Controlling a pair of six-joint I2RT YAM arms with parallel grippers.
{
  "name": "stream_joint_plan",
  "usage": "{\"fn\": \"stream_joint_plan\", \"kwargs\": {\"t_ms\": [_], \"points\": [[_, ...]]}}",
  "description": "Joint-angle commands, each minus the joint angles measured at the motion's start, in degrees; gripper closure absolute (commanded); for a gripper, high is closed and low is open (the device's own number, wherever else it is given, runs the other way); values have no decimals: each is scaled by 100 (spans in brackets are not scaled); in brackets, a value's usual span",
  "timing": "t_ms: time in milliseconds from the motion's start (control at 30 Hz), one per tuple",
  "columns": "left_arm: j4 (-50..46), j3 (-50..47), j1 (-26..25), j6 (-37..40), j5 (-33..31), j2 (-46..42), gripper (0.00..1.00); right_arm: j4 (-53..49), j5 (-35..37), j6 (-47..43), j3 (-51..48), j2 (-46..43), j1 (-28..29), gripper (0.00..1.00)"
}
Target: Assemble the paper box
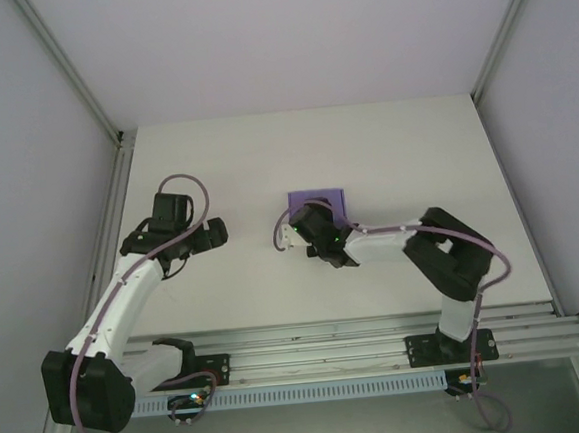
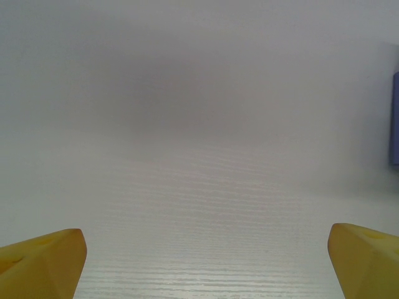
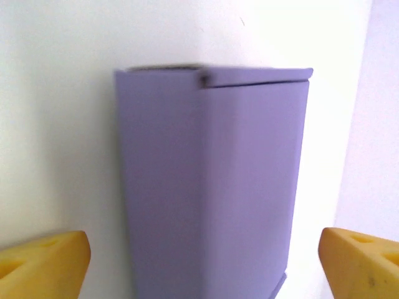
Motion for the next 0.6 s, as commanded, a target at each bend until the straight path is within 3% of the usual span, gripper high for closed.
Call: {"fn": "stream_joint_plan", "kwargs": {"t_ms": [0,100,167,267,367,433,567], "points": [[-20,142,49,-62,-94,-67,0,-1697,-1339,974,159,-1099,213,0],[102,211,65,-21,-197,-6,0,-2566,-2443,1753,352,-1887,253,0],[308,235,92,53,-388,40,0,-2465,-2274,2464,290,-2285,203,0],[960,169,134,330,-1121,81,0,-2148,-1396,3671,99,-2763,-226,0],[2524,-449,397,924,-2057,91,0,-1693,-1454,4932,-410,-3263,-1384,0],[3557,-919,836,1136,-2010,104,0,-1017,-1557,5231,-1073,-3653,-2121,0],[5989,-2040,1527,1605,-1525,554,0,1008,-1469,5156,-2585,-4187,-3046,0]]}}
